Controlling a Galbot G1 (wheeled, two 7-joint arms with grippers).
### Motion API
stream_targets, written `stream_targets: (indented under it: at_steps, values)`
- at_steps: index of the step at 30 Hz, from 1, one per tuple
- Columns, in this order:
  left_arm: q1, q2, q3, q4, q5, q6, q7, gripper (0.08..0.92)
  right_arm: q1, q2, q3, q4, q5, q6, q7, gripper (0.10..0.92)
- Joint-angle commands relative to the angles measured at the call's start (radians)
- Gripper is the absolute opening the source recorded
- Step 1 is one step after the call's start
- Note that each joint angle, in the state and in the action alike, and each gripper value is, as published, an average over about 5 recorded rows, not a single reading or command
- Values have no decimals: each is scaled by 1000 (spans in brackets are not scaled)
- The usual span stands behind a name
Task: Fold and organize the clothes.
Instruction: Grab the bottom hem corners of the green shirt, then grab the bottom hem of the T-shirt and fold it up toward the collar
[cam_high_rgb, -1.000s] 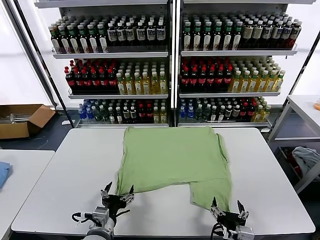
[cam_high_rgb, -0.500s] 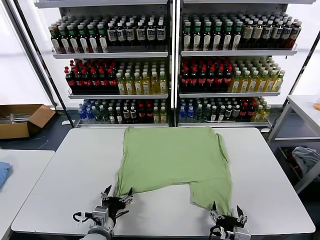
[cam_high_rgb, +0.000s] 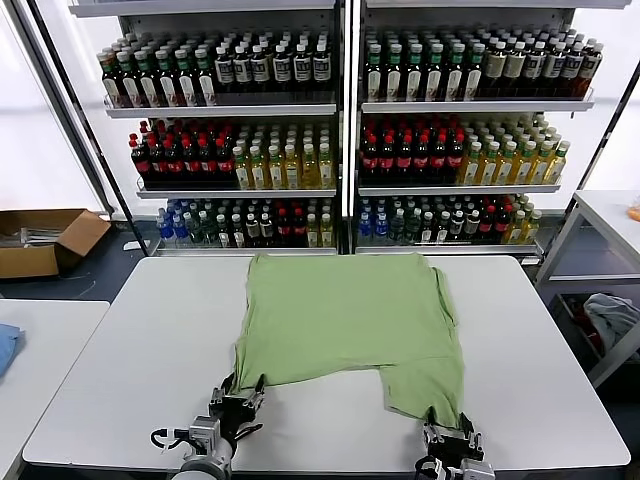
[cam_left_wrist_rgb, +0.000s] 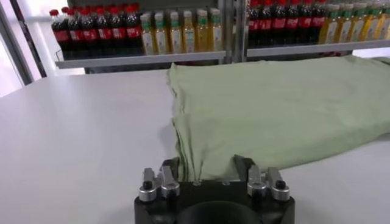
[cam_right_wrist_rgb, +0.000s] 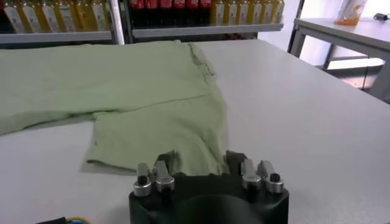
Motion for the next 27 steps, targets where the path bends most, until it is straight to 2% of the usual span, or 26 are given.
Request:
stream_targets:
  at_steps: [1,8,11,14,19,27]
  values:
    - [2,-1,-1,6,-4,8,-1,420,0,0,0,0,0,2,0,368]
    - [7,0,-2,-14,-15,11,0,229,-3,-9,11,18,-1,31,-14,156]
    - [9,1,-3,-23,-23,-1,-4,147,-3,-13,16,44,-4,48,-39,110]
    - [11,-2,-3,-43,-38,-26,-10,94,5,-14,19,78,-11,68,-73,106]
    - [-3,-13,1,-82,-70,-80,-21,84,44,-10,27,104,-33,96,-122,106]
    - [-77,-23,18,-63,-123,-179,-37,84,233,-3,66,-19,-33,112,-159,106]
